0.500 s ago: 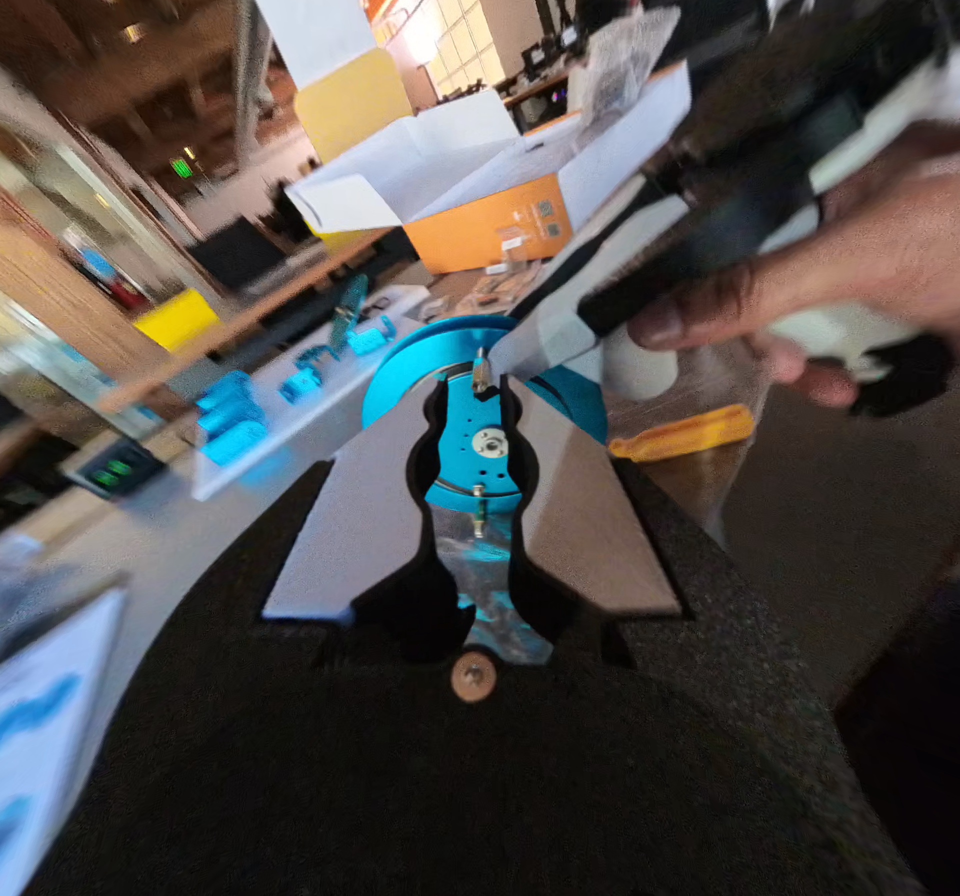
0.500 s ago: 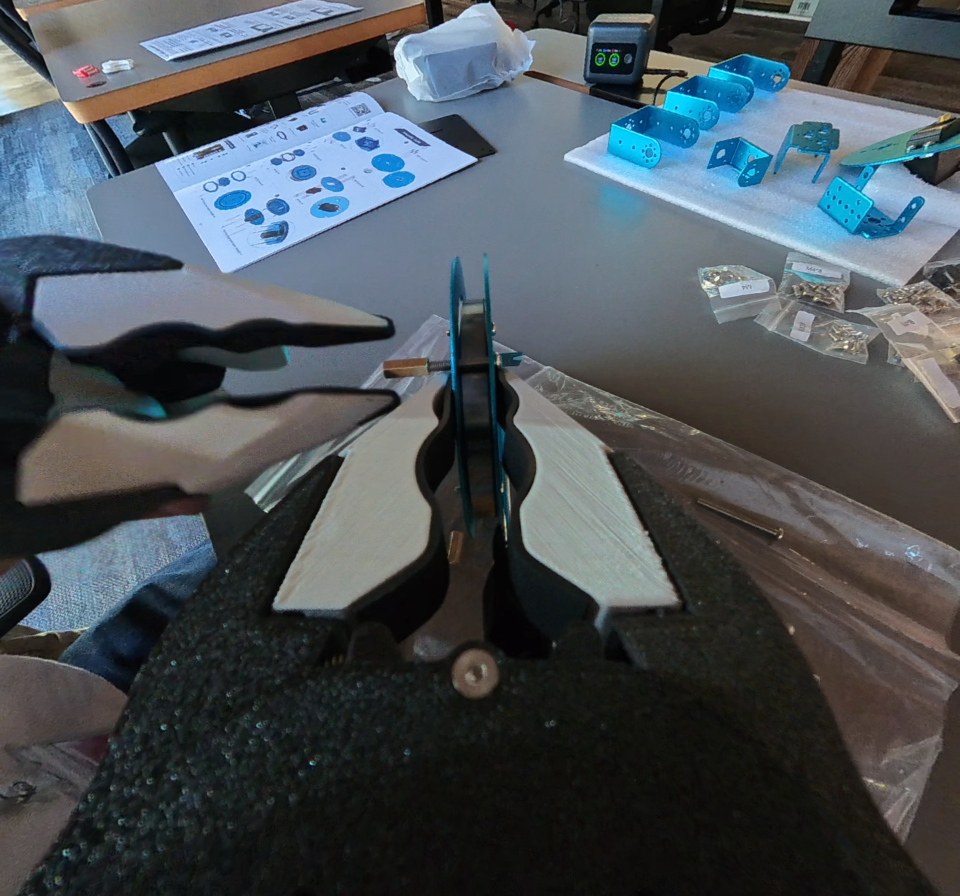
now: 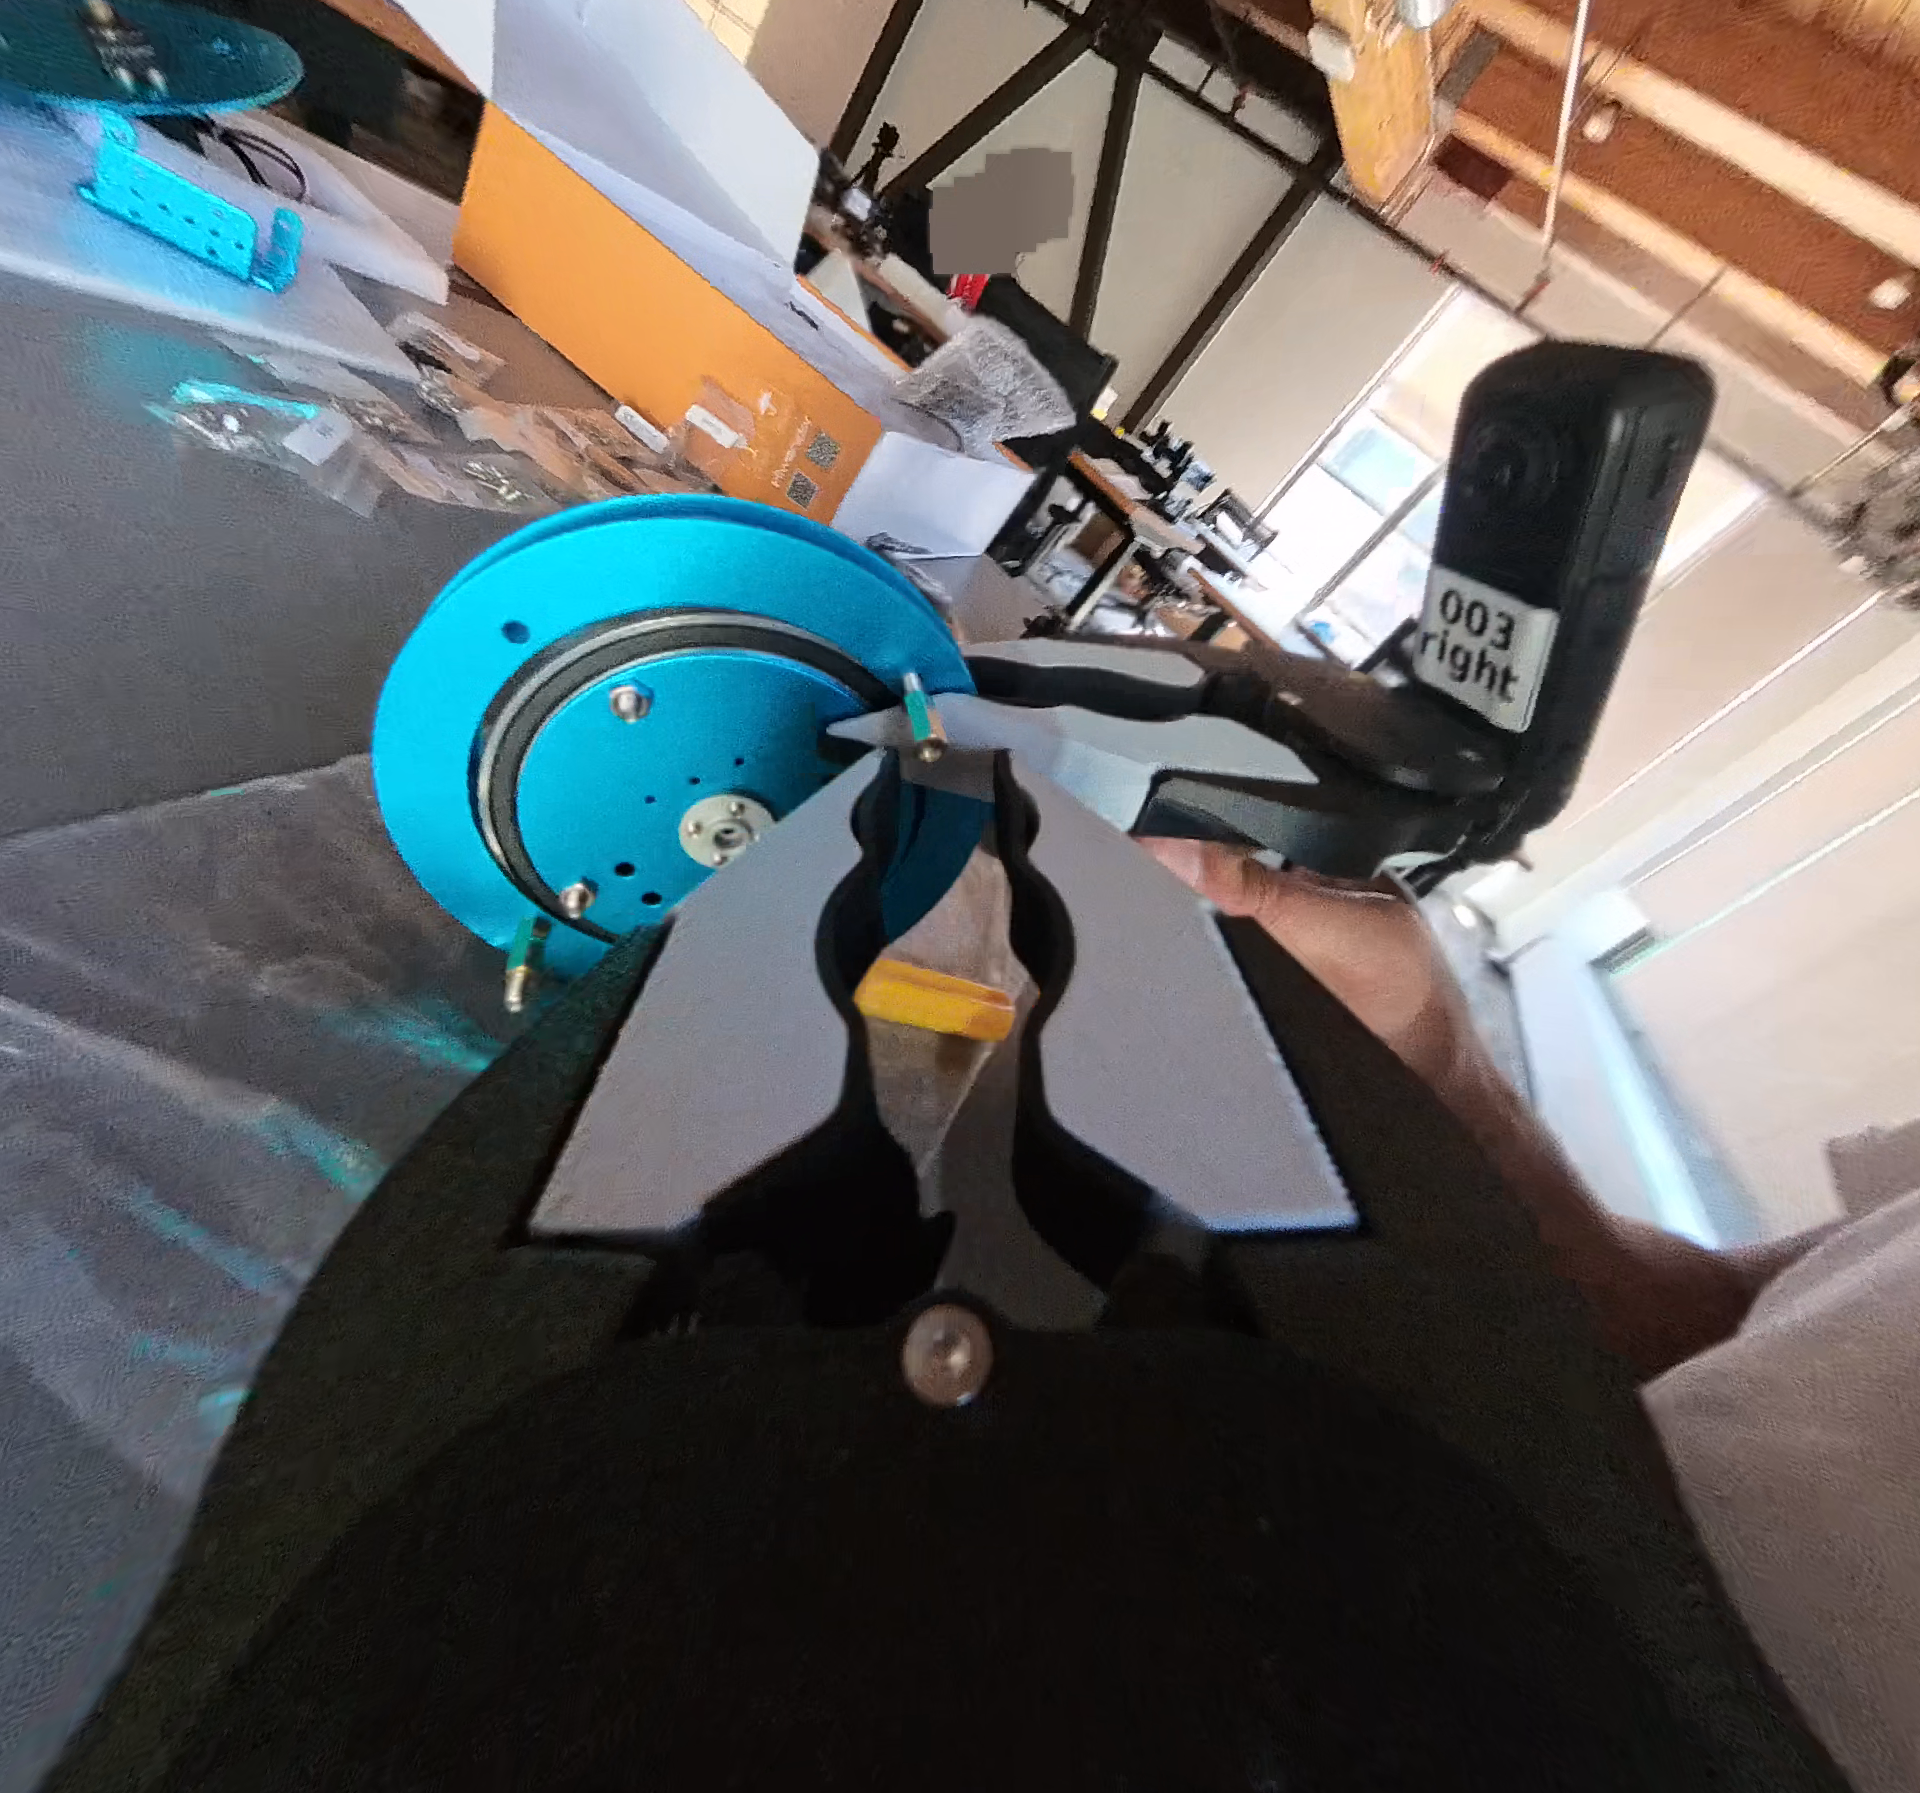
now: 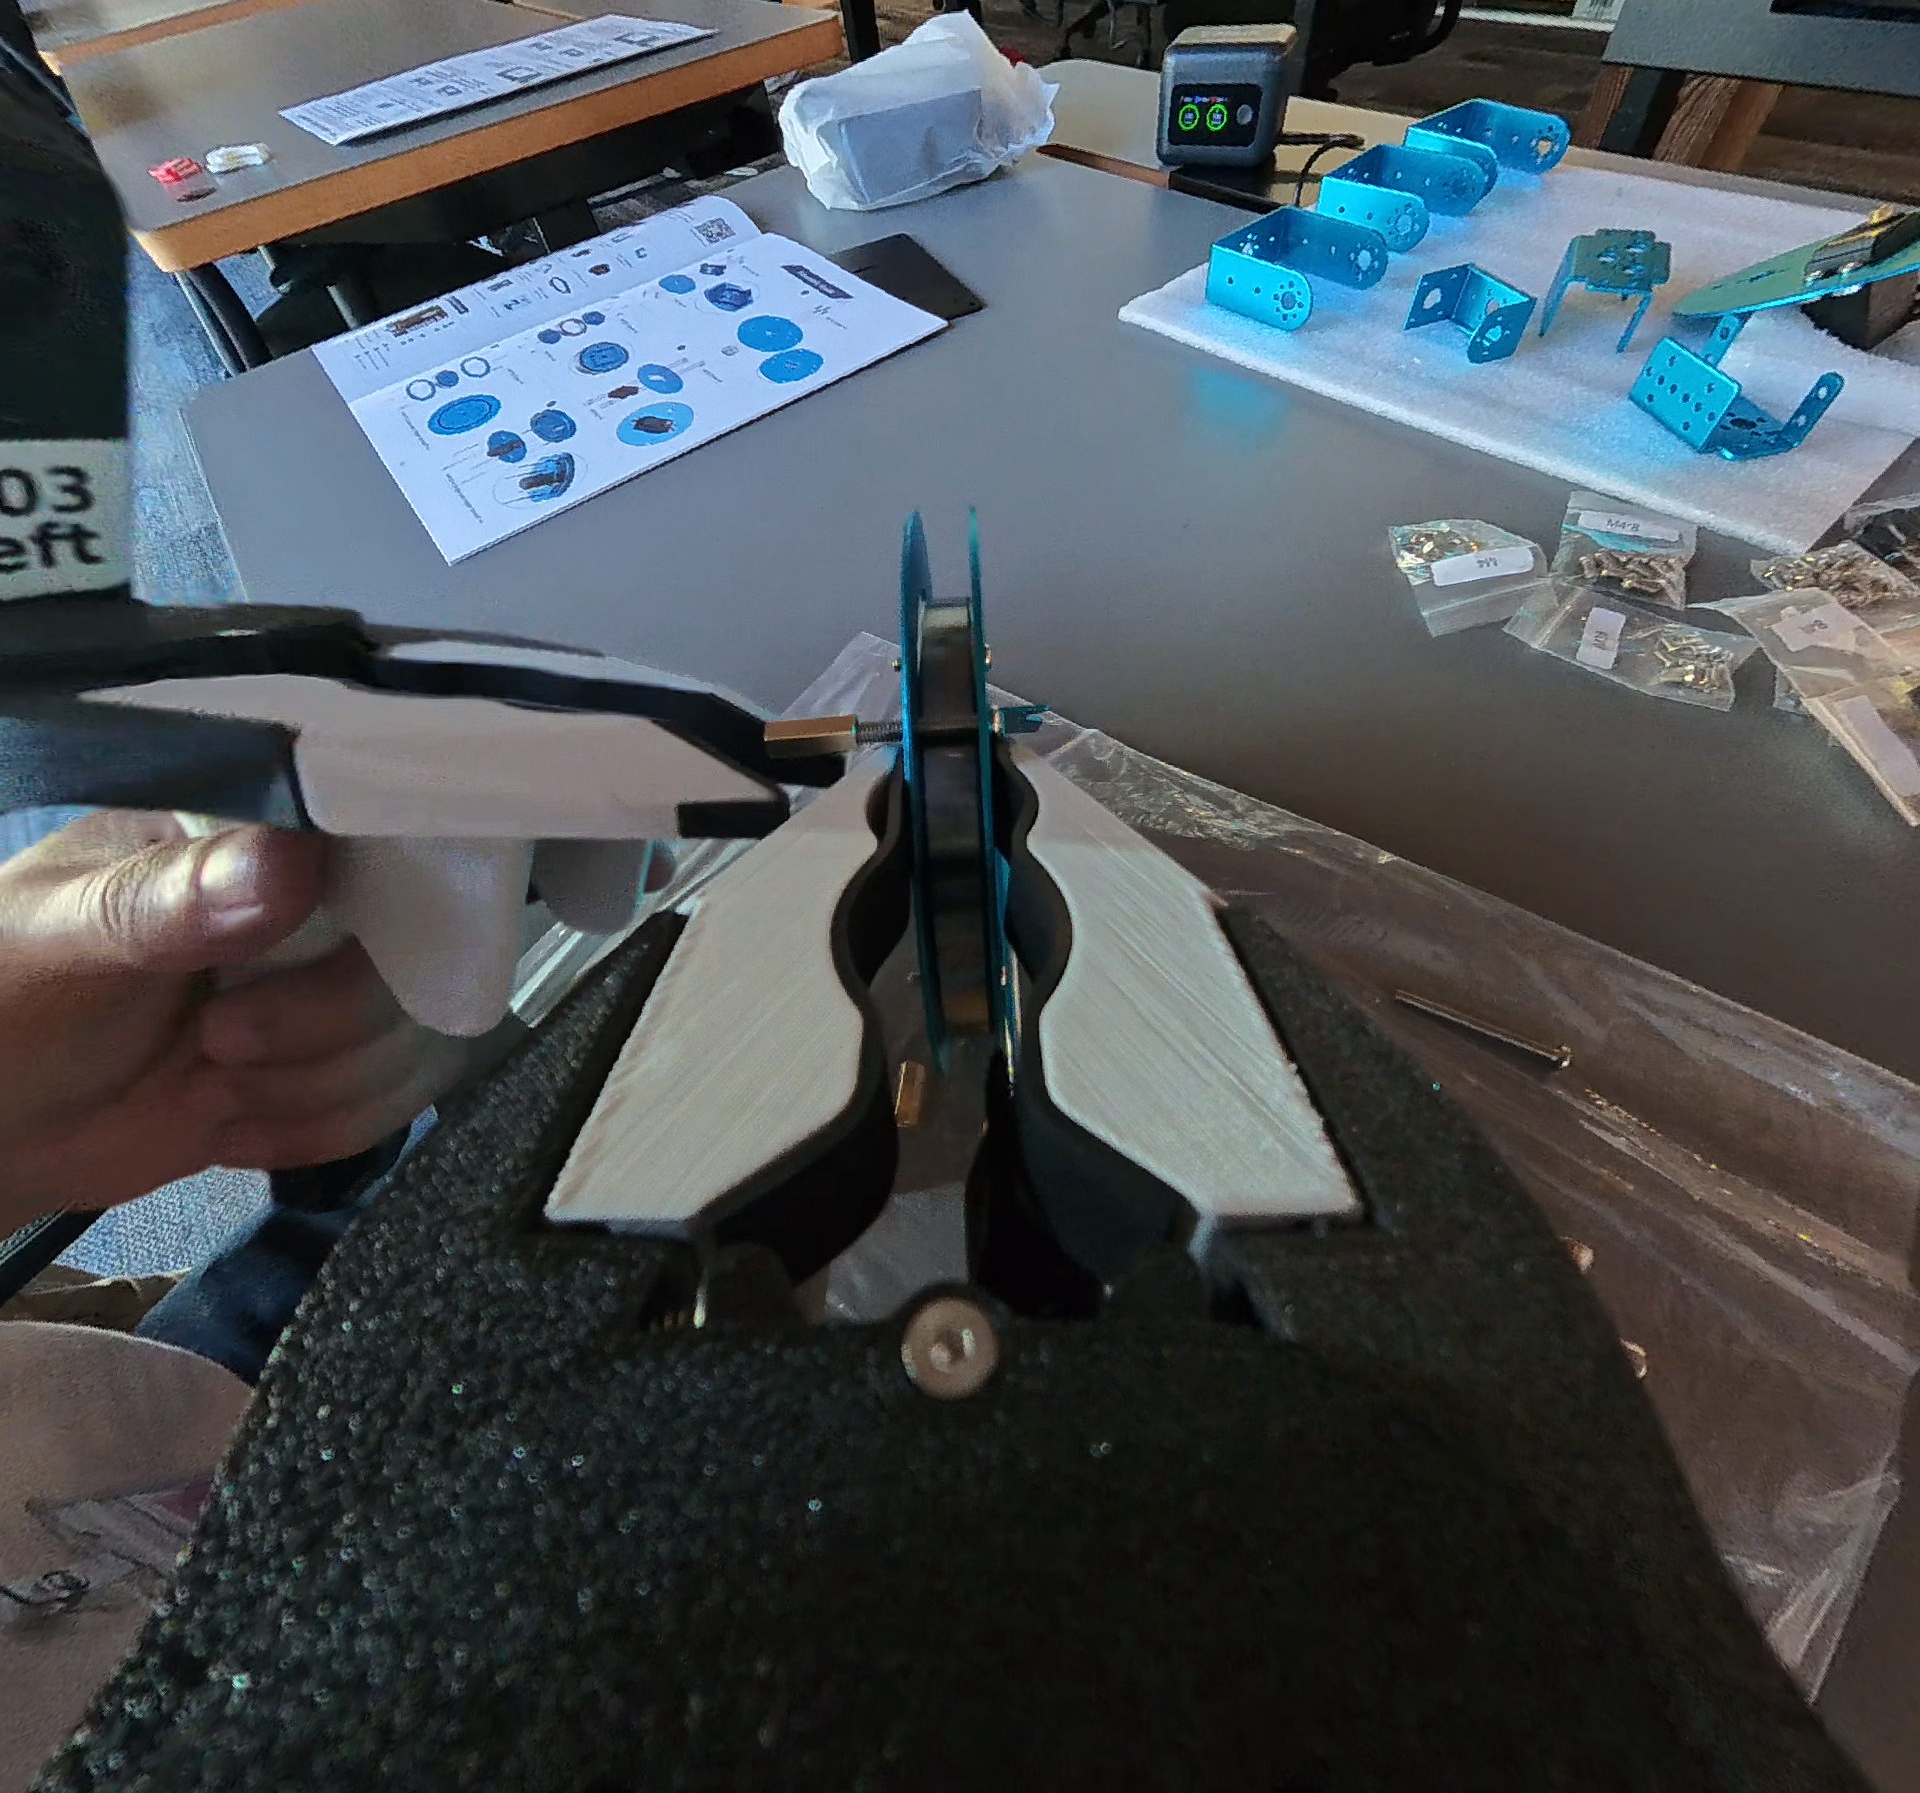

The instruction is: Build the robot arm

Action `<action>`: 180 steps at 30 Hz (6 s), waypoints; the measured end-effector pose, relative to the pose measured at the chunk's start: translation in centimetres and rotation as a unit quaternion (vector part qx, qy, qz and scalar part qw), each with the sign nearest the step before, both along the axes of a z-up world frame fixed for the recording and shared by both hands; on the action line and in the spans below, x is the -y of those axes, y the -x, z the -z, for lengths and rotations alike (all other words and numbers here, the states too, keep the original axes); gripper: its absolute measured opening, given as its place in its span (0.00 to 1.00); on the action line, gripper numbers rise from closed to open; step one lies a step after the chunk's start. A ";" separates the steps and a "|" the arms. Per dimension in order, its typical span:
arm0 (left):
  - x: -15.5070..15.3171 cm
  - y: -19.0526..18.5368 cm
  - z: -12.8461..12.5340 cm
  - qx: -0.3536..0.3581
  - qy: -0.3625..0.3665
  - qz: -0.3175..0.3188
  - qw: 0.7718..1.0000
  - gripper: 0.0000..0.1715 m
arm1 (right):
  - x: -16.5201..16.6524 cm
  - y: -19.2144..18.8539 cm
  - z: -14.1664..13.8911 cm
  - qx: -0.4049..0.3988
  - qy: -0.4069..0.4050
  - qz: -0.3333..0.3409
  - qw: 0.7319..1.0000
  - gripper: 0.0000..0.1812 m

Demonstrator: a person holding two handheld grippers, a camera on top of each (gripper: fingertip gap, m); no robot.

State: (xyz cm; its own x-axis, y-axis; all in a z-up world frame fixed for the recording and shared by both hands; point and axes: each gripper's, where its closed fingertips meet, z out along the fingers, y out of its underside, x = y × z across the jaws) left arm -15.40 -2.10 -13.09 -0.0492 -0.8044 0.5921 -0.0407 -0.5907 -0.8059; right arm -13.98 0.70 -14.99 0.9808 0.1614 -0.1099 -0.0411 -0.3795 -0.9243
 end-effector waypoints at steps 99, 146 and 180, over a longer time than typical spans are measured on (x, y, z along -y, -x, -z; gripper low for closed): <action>-0.9 0.7 0.5 0.051 0.121 -0.067 0.989 0.12 | 0.3 0.0 0.2 -0.013 -0.001 0.001 1.000 0.07; 0.4 -0.7 -0.1 0.015 0.088 -0.031 0.995 0.03 | 1.1 0.0 0.5 -0.022 -0.007 -0.005 1.000 0.07; -1.6 1.1 -0.3 -0.038 -0.071 0.016 0.997 0.02 | -1.0 1.0 -0.6 0.057 -0.081 0.003 0.995 0.09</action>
